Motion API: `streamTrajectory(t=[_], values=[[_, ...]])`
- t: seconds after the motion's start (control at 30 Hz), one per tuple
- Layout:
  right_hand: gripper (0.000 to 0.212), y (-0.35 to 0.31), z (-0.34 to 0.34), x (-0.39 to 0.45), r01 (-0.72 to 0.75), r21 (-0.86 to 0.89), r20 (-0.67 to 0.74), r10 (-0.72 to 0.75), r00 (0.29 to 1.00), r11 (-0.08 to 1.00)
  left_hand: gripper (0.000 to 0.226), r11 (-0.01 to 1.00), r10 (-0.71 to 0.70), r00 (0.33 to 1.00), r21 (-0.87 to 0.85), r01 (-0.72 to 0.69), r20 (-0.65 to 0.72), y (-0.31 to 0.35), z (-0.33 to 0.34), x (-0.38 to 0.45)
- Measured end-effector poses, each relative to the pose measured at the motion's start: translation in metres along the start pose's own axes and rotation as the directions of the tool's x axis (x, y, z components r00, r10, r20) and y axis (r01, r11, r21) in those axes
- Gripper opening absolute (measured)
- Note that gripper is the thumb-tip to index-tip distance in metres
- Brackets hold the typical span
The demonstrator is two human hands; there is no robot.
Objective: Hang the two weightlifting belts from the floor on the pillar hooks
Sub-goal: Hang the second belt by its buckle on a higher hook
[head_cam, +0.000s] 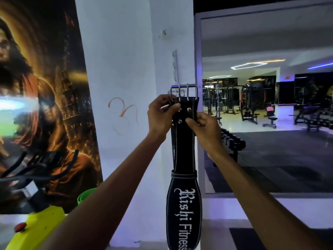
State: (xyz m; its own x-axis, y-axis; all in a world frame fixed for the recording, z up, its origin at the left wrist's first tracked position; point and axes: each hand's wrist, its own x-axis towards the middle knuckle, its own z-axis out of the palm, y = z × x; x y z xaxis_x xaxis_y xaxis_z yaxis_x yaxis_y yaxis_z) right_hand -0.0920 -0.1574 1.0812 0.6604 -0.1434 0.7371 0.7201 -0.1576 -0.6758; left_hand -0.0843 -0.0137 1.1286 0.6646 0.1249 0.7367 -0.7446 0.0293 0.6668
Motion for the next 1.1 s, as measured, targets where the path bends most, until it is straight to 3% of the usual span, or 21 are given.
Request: streamTrajectory(t=[0.17,0.33,0.4,0.53,0.7,0.8,0.97,1.1], values=[[0.013,0.04,-0.001,-0.037,-0.077,-0.005,0.153,0.077,0.985,0.997,0.019,0.999,-0.011,0.998,-0.042,0.009,-0.057,0.009,0.0,0.012],[0.02,0.072,0.003,-0.088,-0.116,0.222,-0.029,0.125,0.992,0.968,0.018,1.0,0.016,0.997,-0.024,-0.018,-0.076,0.023,-0.006,0.026],[0.026,0.079,0.005,-0.103,-0.147,0.256,-0.008,0.154,0.988,0.956,0.017,1.0,0.007,0.997,0.004,-0.007,-0.08,0.022,-0.006,0.024],[0.024,0.102,0.0,-0.146,-0.267,0.102,0.152,0.251,0.956,0.958,0.018,1.0,0.016,0.991,-0.02,-0.019,-0.131,0.023,-0.009,0.024],[0.027,0.136,-0.011,-0.207,-0.41,-0.023,0.168,0.407,0.898,0.912,0.018,0.999,0.014,0.988,-0.028,-0.018,-0.156,0.027,-0.012,0.024],[0.028,0.13,-0.013,-0.205,-0.431,-0.055,0.227,0.432,0.873,0.901,0.018,1.0,0.014,0.986,-0.001,-0.015,-0.166,0.023,-0.01,0.019],[0.02,0.079,-0.011,-0.142,-0.387,0.161,0.162,0.362,0.918,0.908,0.017,1.0,0.01,0.988,0.018,-0.007,-0.152,0.022,-0.012,0.013],[0.012,0.069,-0.002,-0.134,-0.392,0.166,0.187,0.361,0.914,0.905,0.018,0.999,0.028,0.982,0.032,-0.022,-0.188,0.031,-0.016,0.015]])
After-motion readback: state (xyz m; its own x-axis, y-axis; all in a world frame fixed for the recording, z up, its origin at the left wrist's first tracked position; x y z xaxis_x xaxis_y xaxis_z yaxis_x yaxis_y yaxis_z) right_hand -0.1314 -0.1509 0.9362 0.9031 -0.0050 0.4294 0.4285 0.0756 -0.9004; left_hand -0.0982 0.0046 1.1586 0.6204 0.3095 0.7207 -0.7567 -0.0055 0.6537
